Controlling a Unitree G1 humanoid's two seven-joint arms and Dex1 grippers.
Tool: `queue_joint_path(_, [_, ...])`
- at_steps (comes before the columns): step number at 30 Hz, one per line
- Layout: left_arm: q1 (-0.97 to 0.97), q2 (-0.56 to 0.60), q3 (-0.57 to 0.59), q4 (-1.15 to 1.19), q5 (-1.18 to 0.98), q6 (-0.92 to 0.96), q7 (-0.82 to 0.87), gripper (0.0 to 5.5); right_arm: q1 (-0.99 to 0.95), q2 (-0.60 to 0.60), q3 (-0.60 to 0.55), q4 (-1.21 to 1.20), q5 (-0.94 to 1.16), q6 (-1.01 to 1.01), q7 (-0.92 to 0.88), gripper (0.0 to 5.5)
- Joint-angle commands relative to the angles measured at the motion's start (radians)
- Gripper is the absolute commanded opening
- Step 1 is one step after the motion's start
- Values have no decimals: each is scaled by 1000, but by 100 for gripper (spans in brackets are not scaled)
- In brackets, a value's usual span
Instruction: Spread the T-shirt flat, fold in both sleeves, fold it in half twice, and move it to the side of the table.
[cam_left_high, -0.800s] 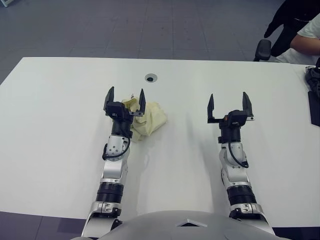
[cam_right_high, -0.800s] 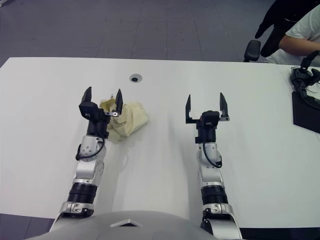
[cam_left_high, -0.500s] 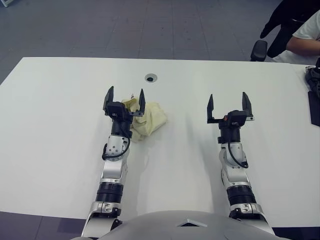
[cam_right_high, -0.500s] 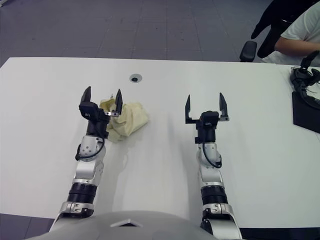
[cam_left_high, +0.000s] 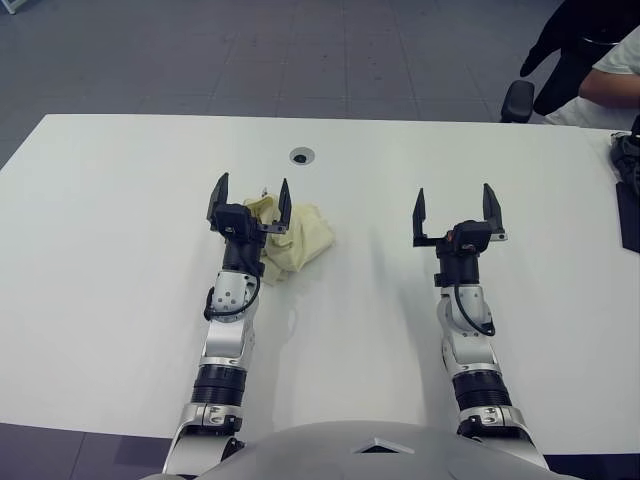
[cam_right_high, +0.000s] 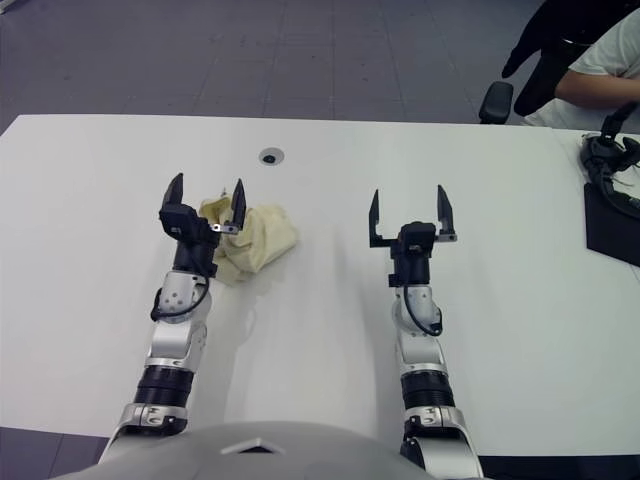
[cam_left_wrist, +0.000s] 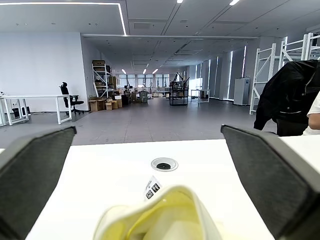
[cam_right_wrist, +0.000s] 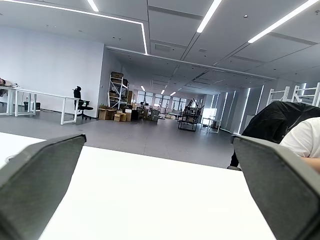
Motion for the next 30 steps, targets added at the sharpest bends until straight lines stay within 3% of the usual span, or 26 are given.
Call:
queue_joint_path(1, [-5,0,0,13,10,2,-2,539,-17,1,-2,13,0,1,-8,540])
queue_joint_path(30, [-16,8,16,26,52,-12,30,539,-26,2,4,37,-2,1,-10,540])
